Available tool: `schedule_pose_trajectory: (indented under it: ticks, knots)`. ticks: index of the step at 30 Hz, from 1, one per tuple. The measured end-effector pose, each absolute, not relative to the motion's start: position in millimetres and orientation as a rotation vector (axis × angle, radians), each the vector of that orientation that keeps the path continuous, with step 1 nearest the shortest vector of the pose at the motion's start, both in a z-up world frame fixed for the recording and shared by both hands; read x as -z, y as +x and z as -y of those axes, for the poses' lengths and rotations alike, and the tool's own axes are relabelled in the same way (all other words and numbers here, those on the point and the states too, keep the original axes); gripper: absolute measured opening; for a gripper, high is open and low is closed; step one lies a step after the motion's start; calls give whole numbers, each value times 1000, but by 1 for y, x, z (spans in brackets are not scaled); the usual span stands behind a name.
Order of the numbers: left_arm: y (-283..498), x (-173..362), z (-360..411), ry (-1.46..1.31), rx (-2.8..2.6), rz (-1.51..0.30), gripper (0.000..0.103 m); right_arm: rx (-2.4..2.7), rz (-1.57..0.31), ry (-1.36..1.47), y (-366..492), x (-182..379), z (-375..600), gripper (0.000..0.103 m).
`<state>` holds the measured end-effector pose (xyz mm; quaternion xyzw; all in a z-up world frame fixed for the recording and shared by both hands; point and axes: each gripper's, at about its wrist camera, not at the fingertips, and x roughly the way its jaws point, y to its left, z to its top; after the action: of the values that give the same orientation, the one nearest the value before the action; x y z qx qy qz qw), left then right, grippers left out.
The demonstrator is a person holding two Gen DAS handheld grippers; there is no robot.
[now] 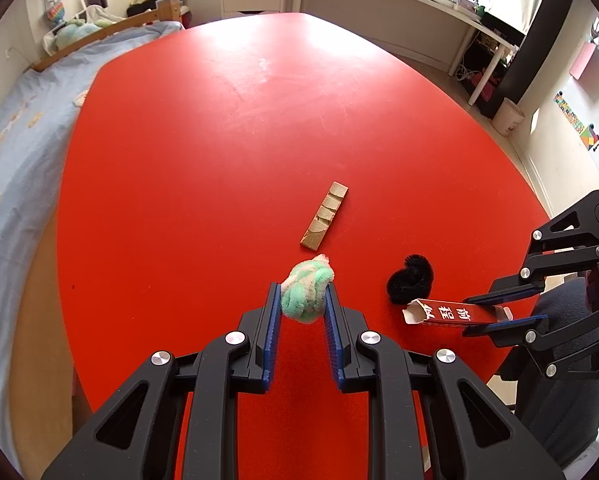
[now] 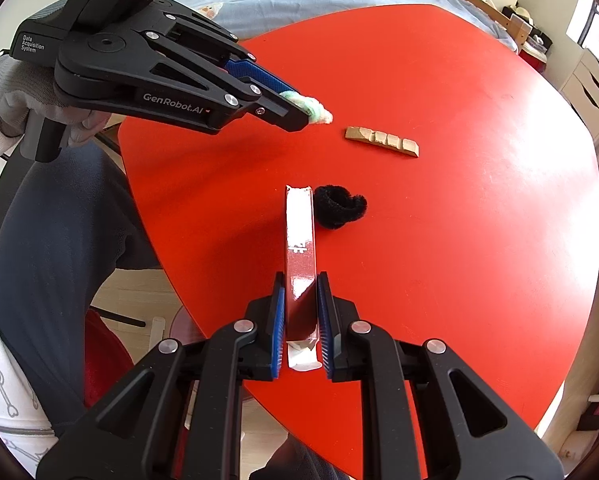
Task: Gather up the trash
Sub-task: 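Carry the sponge and red box down over the pink bin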
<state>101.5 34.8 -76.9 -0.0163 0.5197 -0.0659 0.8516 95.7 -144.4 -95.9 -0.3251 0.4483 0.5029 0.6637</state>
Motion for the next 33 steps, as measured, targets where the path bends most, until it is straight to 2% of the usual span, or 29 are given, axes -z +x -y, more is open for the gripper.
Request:
schedule_pose_trajectory:
  ticks: [33]
  knots:
    - [-25, -3, 15, -58, 179, -881, 21, -994, -874, -394, 25, 20, 218, 15]
